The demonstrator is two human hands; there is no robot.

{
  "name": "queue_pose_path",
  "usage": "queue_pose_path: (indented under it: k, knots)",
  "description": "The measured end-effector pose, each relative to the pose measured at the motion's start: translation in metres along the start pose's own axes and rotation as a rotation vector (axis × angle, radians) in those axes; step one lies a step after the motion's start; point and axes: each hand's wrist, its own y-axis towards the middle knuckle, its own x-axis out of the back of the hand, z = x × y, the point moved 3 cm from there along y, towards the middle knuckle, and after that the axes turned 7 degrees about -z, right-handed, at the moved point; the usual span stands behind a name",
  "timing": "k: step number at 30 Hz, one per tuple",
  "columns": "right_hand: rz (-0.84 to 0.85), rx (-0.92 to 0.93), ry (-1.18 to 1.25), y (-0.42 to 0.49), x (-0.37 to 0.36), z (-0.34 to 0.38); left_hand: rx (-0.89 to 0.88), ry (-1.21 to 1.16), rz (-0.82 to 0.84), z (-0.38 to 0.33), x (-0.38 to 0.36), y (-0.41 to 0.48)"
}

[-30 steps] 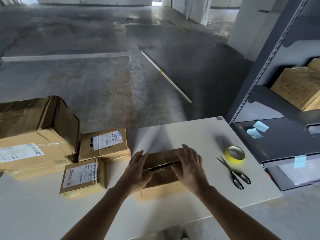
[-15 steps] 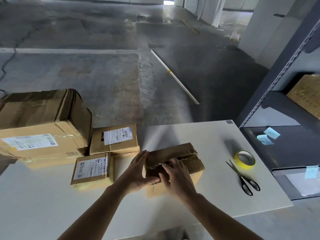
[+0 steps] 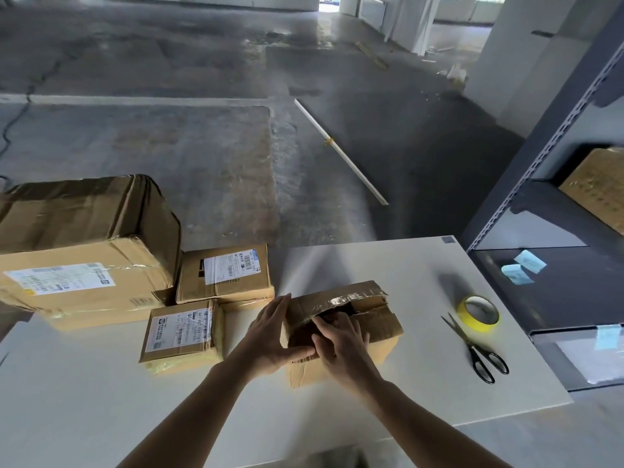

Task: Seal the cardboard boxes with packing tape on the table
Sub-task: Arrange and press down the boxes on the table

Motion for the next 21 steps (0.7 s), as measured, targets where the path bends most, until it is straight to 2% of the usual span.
queue_pose_path:
  k: [6,9,13,21]
  knots:
    - [-0.069,0.146,-0.058,0.0,0.006,-0.004,-0.161,0.122,-0.219,-0.007,0.005,0.006]
    - [-0.103,0.198,-0.148,-0.001,0.01,-0.02,-0.205,0.234,-0.22,-0.008,0.003,0.005]
    - [0.027,0.339,-0.209,-0.006,0.011,-0.045,-0.254,0.282,-0.212,-0.004,0.003,0.005]
    - [-0.096,0.438,-0.248,-0.005,0.01,-0.053,-0.157,0.203,-0.159,-0.011,0.009,0.003]
